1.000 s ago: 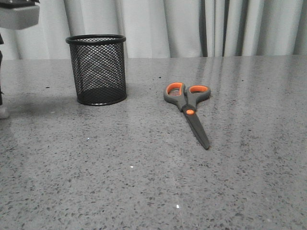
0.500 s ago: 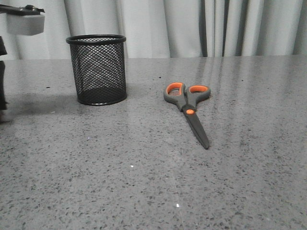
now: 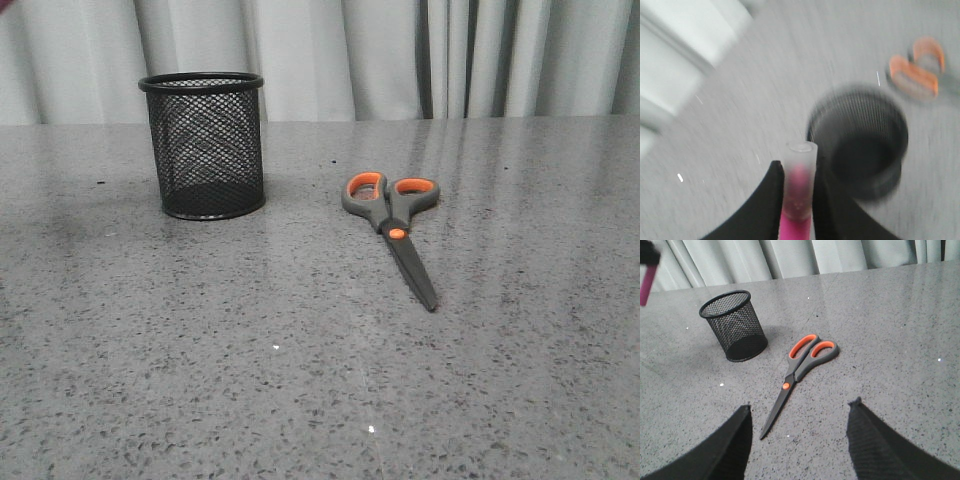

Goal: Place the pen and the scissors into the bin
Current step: 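Lift the pink highlighter with the left gripper above the mesh cup, then lower the highlighter into the mesh cup and open the left gripper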

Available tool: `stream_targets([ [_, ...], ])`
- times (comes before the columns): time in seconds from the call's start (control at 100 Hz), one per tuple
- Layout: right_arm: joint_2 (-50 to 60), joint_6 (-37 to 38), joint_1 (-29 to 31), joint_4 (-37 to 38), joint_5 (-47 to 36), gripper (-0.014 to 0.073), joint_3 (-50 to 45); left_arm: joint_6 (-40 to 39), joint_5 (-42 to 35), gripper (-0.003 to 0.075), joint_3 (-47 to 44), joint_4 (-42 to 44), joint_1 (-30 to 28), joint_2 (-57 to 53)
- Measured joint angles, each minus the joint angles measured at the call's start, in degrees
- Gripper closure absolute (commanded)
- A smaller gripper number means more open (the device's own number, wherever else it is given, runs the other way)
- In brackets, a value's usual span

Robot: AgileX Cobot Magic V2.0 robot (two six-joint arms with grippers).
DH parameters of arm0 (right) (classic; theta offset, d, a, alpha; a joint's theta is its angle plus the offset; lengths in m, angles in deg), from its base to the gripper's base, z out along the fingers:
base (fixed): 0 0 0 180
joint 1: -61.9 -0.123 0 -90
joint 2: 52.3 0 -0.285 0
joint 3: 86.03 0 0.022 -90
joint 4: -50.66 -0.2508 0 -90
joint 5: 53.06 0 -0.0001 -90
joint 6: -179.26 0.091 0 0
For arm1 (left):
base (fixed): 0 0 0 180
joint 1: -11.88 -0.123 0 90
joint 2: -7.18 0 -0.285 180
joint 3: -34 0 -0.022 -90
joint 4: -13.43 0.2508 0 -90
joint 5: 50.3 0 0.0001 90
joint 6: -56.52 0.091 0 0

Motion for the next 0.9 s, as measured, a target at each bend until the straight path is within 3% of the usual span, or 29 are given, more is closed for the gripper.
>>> stream_targets([
  [0.2, 0.0, 0.0, 0.0, 0.0, -1.43, 0.0214, 0.0, 13.89, -1.75, 0.0739, 0.11, -26.78, 0.0, -0.84],
  [0.46, -0.03, 0.0, 0.0, 0.0, -1.76, 0.0214, 0.0, 28.63, 1.55, 0.0739, 0.21, -50.25, 0.0, 5.26],
  [0.67, -0.03, 0.0, 0.0, 0.0, -1.89, 0.0214, 0.0, 31.48, 6.8, 0.0739, 0.21, -54.06, 0.0, 12.89],
  [0.9, -0.03, 0.0, 0.0, 0.0, -1.89, 0.0214, 0.0, 32.48, 6.57, 0.0739, 0.21, -54.06, -0.36, 19.71],
])
